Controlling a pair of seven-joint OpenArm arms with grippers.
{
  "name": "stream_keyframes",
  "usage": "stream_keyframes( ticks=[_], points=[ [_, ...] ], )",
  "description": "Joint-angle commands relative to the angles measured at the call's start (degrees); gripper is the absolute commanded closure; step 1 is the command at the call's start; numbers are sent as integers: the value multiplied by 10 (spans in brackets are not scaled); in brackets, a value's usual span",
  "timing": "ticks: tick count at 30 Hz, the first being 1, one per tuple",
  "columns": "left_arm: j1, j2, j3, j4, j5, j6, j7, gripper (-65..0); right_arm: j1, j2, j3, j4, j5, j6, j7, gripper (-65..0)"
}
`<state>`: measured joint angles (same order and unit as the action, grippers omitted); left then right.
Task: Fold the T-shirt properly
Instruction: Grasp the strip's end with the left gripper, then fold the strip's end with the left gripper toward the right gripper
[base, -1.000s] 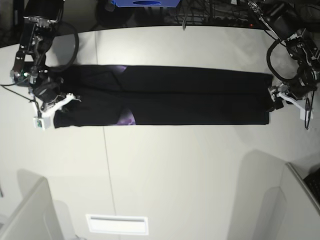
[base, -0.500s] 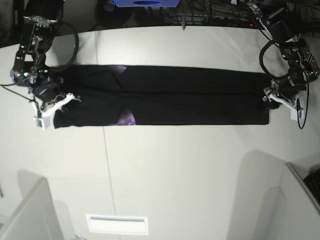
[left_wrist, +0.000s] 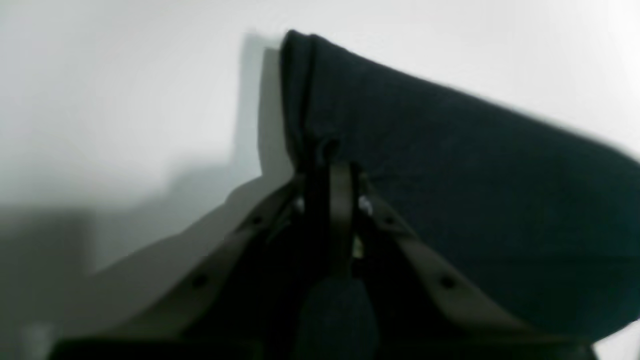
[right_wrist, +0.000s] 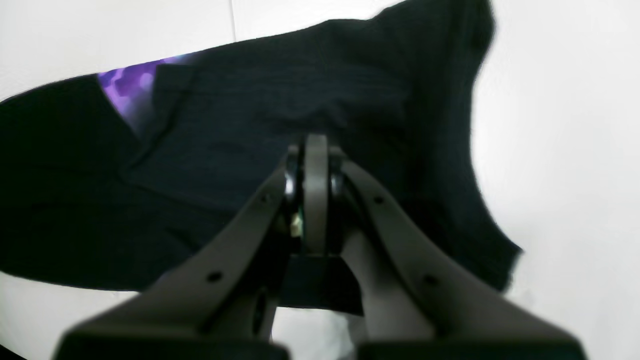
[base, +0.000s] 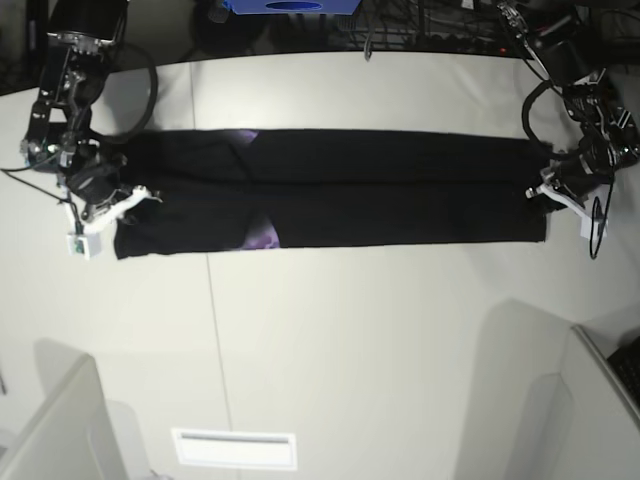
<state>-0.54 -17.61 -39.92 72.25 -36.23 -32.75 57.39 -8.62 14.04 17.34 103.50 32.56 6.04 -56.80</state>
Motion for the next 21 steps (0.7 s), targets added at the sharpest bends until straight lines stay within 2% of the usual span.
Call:
stream_keyframes(
  ticks=[1,3,6,10,14,17,21],
  points=[
    [7,-15,-4,40,-11,-3,-9,0,6,7,2,11,5,2,9,0],
    [30,-13,-4,103,-11,4,-9,0,8,7,2,11,5,2,9,0],
    [58,-2,10,183,-11,57,-9,0,9,7,2,11,5,2,9,0],
    [93,16,103,278,-11,108,-10,0,13,7,2,11,5,2,9,0],
    [103,51,178,345,-11,159,-10,0,14,7,3,10,5,2,9,0],
    [102,75,231,363,-11,177,-10,0,14,7,4,10,5,2,9,0],
    [95,105,317,363,-11,228,-12,0,14,7,5,9,5,2,9,0]
  ],
)
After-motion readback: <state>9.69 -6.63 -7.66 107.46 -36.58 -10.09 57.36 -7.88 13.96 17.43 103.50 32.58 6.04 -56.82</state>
